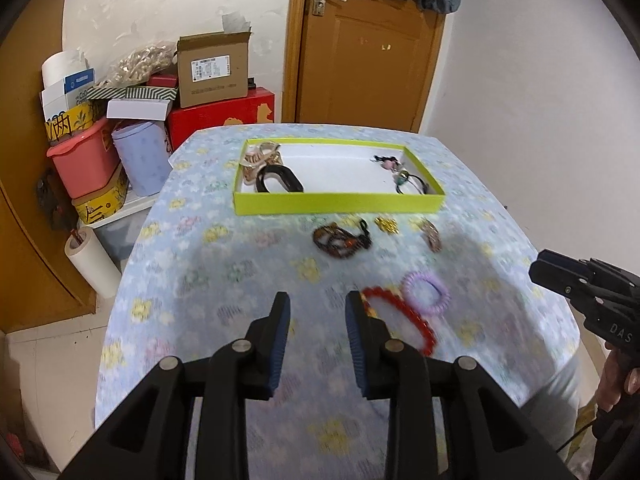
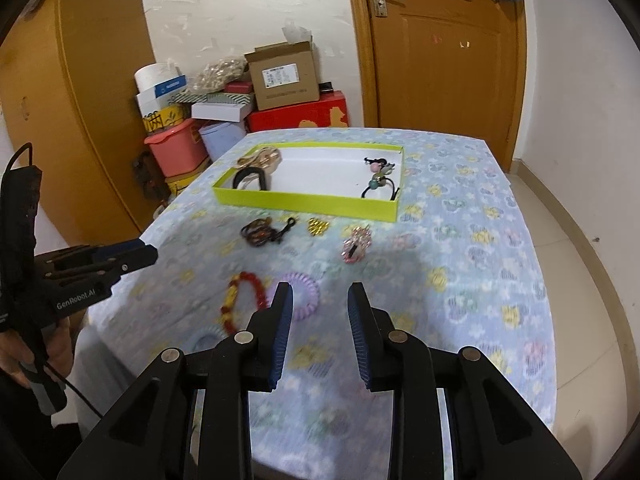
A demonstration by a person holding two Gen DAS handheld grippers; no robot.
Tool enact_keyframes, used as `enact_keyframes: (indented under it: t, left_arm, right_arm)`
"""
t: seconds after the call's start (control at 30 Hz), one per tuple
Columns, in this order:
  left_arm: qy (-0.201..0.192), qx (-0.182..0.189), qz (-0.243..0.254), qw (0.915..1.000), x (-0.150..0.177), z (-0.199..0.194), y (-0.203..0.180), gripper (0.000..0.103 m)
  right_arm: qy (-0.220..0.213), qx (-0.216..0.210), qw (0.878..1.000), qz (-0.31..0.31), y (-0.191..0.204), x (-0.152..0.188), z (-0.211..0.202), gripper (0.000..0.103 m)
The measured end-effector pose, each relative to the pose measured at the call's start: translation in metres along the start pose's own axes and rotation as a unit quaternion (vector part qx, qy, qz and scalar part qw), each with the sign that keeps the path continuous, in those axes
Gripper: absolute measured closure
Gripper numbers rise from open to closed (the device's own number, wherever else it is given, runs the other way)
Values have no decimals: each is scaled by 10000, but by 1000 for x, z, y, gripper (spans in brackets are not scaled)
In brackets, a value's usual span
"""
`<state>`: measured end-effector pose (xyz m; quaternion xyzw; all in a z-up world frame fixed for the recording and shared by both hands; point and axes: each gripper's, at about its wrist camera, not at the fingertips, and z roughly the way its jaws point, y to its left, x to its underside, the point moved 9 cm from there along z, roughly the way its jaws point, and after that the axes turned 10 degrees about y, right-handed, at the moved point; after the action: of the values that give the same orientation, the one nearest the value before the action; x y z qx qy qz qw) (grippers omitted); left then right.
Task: Organize jewelry
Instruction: 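Reach the left tool to the blue coil hair tie and grasp it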
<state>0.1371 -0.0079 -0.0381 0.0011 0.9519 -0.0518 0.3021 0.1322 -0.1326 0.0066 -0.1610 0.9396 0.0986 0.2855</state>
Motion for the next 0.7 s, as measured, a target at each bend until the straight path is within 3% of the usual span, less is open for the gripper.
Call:
enact_keyframes:
  t: [0.4,0.7]
  left_arm:
    - [6,48,102,9999,18,-10,-12,71]
    - [273,177,336,9989,37,10,-27,70]
  right_arm:
    - [-23,-89,10000,-23,11,12,-8,74]
    - [92,-154,9998,13,9,18,0,74]
